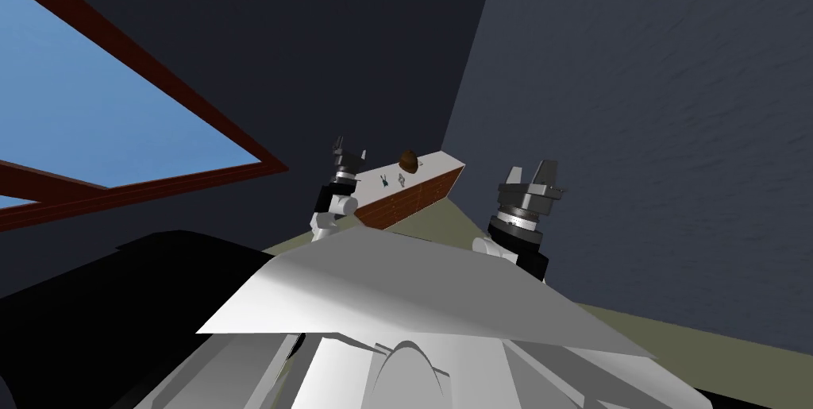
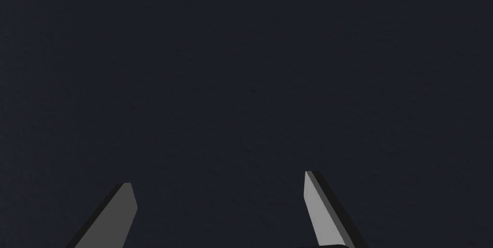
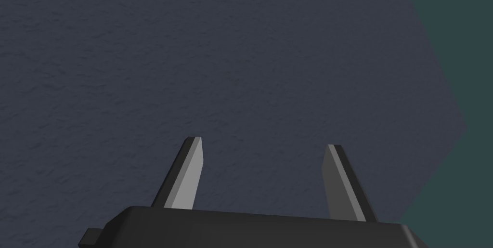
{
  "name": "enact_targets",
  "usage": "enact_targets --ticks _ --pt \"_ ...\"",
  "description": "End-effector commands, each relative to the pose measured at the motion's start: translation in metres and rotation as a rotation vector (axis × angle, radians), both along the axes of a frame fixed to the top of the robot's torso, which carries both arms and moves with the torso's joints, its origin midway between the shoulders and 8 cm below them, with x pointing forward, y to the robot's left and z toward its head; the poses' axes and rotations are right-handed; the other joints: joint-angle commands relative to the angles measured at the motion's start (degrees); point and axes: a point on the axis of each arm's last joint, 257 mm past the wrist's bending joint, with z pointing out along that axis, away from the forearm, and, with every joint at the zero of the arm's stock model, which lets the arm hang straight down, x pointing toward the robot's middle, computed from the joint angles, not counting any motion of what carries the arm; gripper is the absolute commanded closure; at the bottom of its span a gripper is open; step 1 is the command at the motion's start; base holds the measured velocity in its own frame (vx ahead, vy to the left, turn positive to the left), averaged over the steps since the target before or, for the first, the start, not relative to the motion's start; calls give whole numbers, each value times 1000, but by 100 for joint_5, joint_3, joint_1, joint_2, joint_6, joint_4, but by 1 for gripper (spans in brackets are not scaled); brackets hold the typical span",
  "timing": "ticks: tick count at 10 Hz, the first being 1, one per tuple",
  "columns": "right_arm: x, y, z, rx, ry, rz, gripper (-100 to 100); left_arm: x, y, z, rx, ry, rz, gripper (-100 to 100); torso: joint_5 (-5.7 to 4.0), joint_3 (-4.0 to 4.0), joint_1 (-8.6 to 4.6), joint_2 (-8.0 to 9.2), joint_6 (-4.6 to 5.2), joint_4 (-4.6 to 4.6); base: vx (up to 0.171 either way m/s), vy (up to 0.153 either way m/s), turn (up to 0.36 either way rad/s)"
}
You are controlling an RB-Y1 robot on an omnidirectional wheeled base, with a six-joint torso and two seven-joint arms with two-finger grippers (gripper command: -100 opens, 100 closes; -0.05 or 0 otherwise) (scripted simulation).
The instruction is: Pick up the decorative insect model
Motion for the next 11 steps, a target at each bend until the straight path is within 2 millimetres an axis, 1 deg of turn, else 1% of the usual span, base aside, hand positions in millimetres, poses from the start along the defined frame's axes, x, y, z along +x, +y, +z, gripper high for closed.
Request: enact_targets --ticks 1,2,3,4,6,7,8,9,10,11 --pt "0 0 0 0 0 0 0 10 9 -11 -66 44 -26 -100 0 0 0 0 0 0 48 -104 114" --pt "0 0 0 0 0 0 0 11 8 -13 -67 52 -27 -100 1 -1 0 -2 -1 0 37 -94 60" --pt "0 0 0 0 0 0 0 20 18 -24 -127 89 -45 -100 1 1 4 2 0 0 42 -117 125" --pt "0 0 0 0 0 0 0 20 18 -26 -128 95 -46 -100 1 0 -3 0 -1 0 33 -103 78" --pt "0 0 0 0 0 0 0 34 41 -51 -246 167 -63 -100 0 -2 -6 -4 -1 -1 70 -136 138" --pt "0 0 0 0 0 0 0 35 40 -55 -258 183 -70 -100 -2 -7 -11 -14 -1 -3 69 -104 47" --pt "0 0 0 0 0 0 0 41 53 -72 -325 227 -74 -100 0 -7 0 -13 2 -3 87 -101 68" --pt "0 0 0 0 0 0 0 44 68 -86 -382 255 -68 -100 1 -10 3 -17 -1 -4 90 -180 105" --pt "0 0 0 0 0 0 0 45 66 -90 -398 270 -75 -100 -3 -11 -20 -19 0 -5 63 -144 69" --pt "0 0 0 0 0 0 0 46 82 -107 -466 303 -69 -100 -4 -8 -12 -13 1 -3 101 -132 71"
